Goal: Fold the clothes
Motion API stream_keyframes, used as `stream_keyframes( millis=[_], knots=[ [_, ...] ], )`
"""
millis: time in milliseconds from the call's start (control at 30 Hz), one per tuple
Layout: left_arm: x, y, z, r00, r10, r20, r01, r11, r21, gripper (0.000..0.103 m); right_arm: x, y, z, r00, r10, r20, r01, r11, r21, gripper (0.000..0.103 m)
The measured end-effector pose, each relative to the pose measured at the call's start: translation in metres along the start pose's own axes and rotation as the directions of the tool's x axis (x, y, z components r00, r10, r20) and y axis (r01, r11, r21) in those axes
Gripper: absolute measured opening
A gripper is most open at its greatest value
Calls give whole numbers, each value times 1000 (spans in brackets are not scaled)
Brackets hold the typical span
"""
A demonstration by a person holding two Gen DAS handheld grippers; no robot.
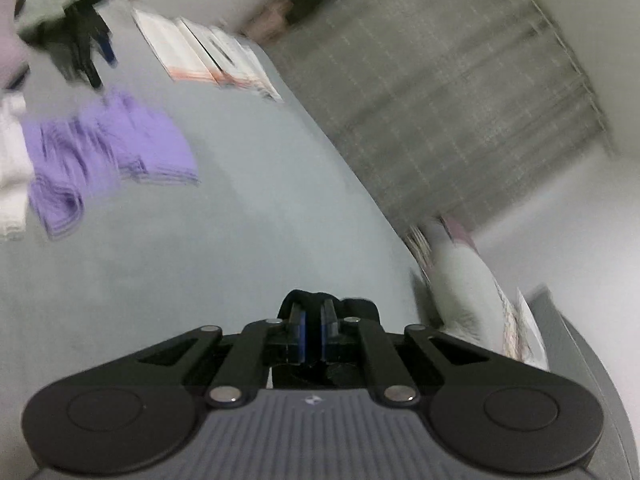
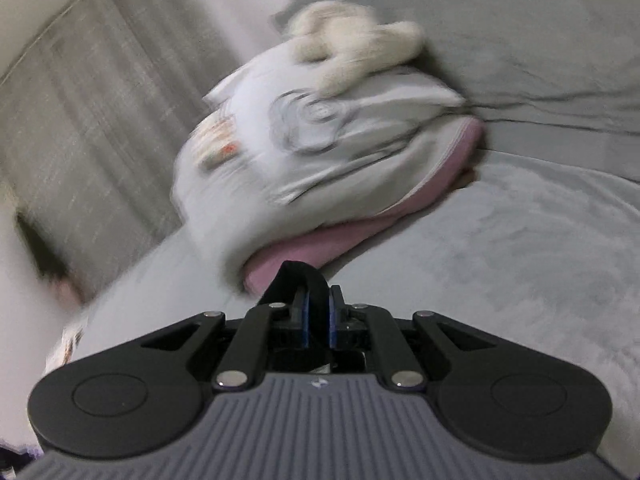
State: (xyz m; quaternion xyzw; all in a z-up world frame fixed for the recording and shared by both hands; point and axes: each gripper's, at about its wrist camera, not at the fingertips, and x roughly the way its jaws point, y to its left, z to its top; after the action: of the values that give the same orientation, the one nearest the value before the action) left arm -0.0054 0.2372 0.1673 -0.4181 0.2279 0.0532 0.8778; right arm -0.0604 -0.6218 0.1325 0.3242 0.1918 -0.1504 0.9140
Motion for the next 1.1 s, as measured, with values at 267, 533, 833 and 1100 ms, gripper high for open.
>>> stream_keyframes(
  millis=[267,533,833,1100],
  knots=[
    [87,-14,49,978,181,107,-191,977,99,6,84,-33,29,992,-122,19,121,990,69,10],
    [141,36,51,928,353,115,-361,931,55,6,146,-86,15,950,-309,29,300,938,172,11],
    [114,82,44,931,354,88,-356,934,9,7,160,-90,17,874,-486,-12,486,873,28,21],
    [78,84,61,960,281,-2,-281,959,-41,77,73,-73,27,919,-347,188,330,937,115,66]
  ],
)
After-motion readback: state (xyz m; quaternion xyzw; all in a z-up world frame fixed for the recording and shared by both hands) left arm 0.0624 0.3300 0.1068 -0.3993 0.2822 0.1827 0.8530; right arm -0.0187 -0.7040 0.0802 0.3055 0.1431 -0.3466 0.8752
